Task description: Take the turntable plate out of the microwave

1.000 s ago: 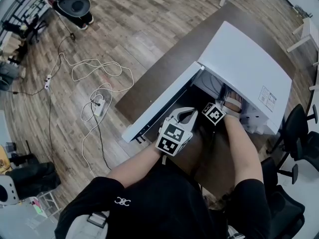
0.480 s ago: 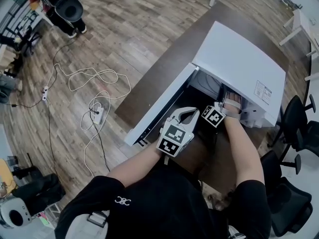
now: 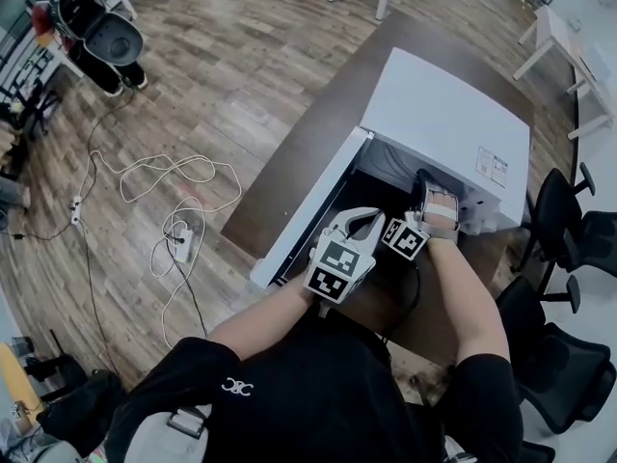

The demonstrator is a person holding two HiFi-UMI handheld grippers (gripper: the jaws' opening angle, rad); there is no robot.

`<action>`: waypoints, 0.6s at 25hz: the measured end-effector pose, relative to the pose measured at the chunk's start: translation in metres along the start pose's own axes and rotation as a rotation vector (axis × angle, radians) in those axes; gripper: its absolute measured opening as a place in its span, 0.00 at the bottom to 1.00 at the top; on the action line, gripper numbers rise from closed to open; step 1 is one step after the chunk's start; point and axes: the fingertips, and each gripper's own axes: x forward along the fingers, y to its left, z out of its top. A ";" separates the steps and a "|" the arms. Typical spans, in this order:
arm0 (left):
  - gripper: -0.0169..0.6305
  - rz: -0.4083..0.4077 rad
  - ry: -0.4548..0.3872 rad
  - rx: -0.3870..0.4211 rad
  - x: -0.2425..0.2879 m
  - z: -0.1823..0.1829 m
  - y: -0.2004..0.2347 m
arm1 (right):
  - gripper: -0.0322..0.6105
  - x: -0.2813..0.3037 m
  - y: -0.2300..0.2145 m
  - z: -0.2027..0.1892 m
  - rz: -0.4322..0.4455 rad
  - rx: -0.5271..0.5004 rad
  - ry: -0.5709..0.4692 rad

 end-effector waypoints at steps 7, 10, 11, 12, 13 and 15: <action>0.04 -0.053 -0.018 0.028 -0.009 0.008 -0.008 | 0.13 -0.041 -0.015 0.005 -0.007 0.010 0.006; 0.04 -0.070 -0.018 0.040 -0.012 0.012 -0.010 | 0.13 -0.059 -0.018 0.009 -0.004 0.013 0.004; 0.04 -0.077 -0.016 0.041 -0.012 0.012 -0.011 | 0.13 -0.065 -0.018 0.010 -0.004 0.010 0.001; 0.04 -0.083 -0.016 0.043 -0.012 0.011 -0.012 | 0.13 -0.070 -0.019 0.011 -0.005 0.007 -0.004; 0.04 -0.086 -0.017 0.044 -0.012 0.012 -0.012 | 0.13 -0.075 -0.019 0.011 -0.005 0.005 -0.008; 0.04 -0.084 -0.023 0.045 -0.012 0.013 -0.012 | 0.13 -0.082 -0.020 0.011 -0.002 0.001 -0.016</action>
